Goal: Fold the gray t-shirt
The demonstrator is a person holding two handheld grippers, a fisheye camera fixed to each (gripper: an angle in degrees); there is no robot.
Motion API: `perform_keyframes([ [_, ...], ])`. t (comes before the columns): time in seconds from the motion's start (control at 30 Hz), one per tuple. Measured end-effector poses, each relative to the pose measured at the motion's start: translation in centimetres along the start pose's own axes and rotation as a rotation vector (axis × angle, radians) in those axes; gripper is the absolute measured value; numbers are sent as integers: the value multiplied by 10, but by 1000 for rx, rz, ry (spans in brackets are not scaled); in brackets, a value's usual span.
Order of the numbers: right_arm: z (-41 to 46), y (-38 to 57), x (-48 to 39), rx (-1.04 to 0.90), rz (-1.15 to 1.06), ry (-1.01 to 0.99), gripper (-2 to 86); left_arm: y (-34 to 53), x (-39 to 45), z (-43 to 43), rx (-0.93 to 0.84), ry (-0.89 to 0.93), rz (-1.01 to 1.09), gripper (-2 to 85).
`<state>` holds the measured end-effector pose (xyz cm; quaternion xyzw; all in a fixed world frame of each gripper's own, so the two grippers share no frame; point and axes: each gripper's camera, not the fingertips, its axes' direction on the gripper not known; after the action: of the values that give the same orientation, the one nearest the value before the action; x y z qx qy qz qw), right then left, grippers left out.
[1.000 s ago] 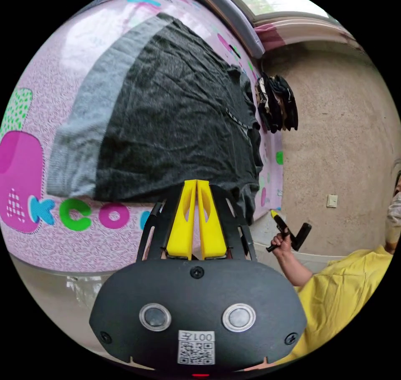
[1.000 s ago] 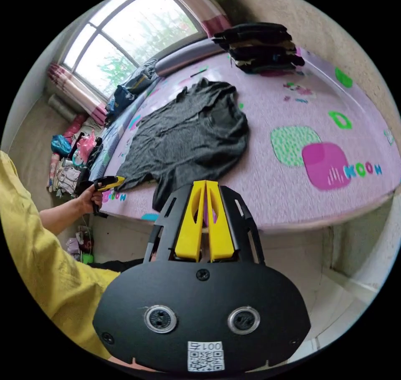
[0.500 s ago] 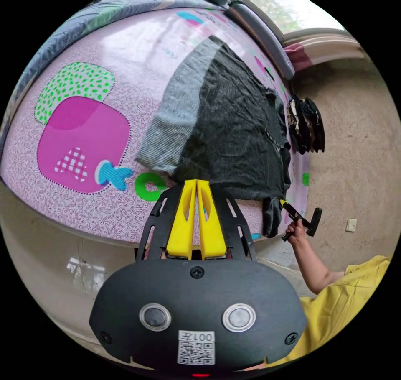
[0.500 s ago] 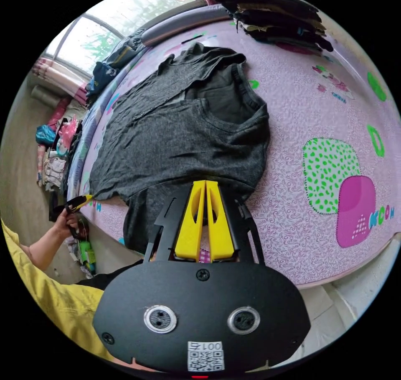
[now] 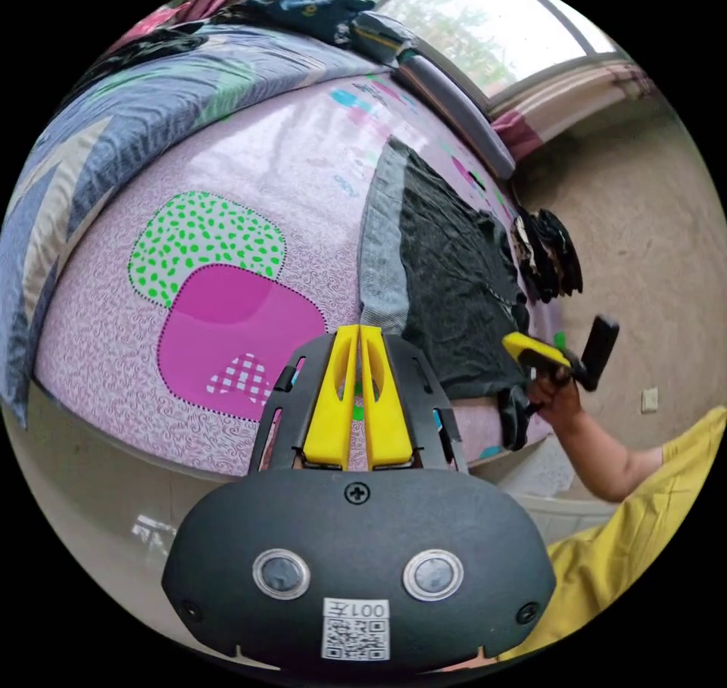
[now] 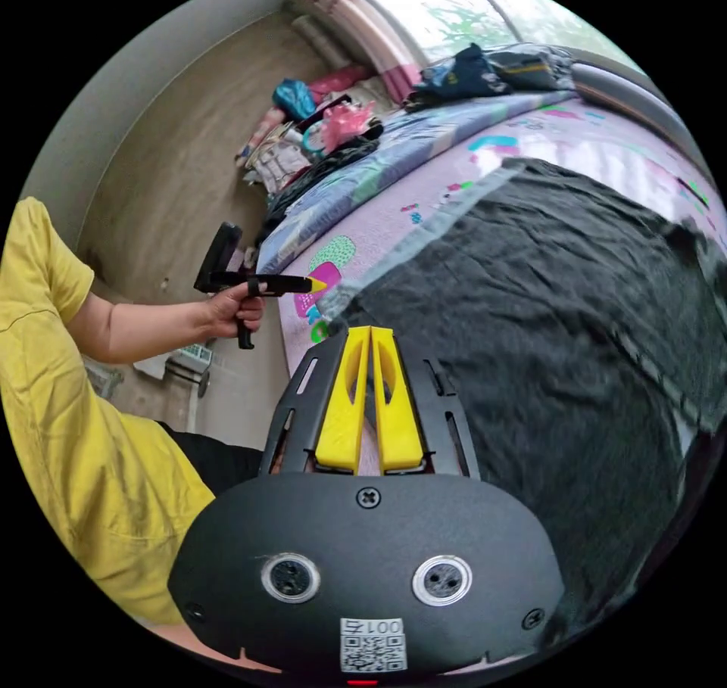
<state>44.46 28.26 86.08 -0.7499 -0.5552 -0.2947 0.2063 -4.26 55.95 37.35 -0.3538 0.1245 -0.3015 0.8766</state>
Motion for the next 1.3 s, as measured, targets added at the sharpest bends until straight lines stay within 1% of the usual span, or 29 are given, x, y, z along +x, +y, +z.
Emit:
perform_keyframes([
  [0.1, 25, -53, -3, -87, -81, 39, 4, 3, -3, 2, -64, 49, 74, -16],
  [0.23, 58, -111, -3, -215, -163, 31, 12, 8, 1, 8, -125, 99, 153, -16],
  [0.3, 83, -144, -2, -316, -197, -2, 27, 10, 5, 10, -151, 107, 188, -15],
  [0.4, 108, -178, 0, -415, -212, -86, 56, 14, 14, 9, -184, 129, 240, -14],
  [0.5, 123, -202, -3, -467, -253, -69, 64, 18, 32, 4, -210, 174, 308, -13],
  [0.63, 140, -224, -6, -520, -245, -26, 70, 28, 56, -1, -222, 223, 362, -12],
  [0.7, 151, -232, -13, -569, -279, 13, 76, 32, 60, -7, -200, 183, 358, -11],
  [0.8, 157, -233, -24, -619, -346, 92, 91, 36, 52, -23, -133, 66, 304, -2],
  [0.87, 157, -233, -31, -624, -378, 108, 96, 35, 39, -33, -115, 5, 261, 20],
  [0.97, 160, -231, -47, -647, -466, 166, 96, 31, 23, -31, -149, 32, 202, 44],
  [1.1, 165, -219, -74, -665, -685, 325, 70, 30, 25, -19, -202, 32, 213, 42],
  [1.17, 163, -214, -80, -650, -731, 357, 36, 28, 33, -17, -193, 15, 239, 21],
  [1.23, 157, -211, -80, -625, -732, 378, 24, 27, 39, -16, -189, 9, 253, 2],
  [1.3, 139, -212, -73, -557, -656, 327, 17, 27, 47, -20, -162, 1, 286, -8],
])
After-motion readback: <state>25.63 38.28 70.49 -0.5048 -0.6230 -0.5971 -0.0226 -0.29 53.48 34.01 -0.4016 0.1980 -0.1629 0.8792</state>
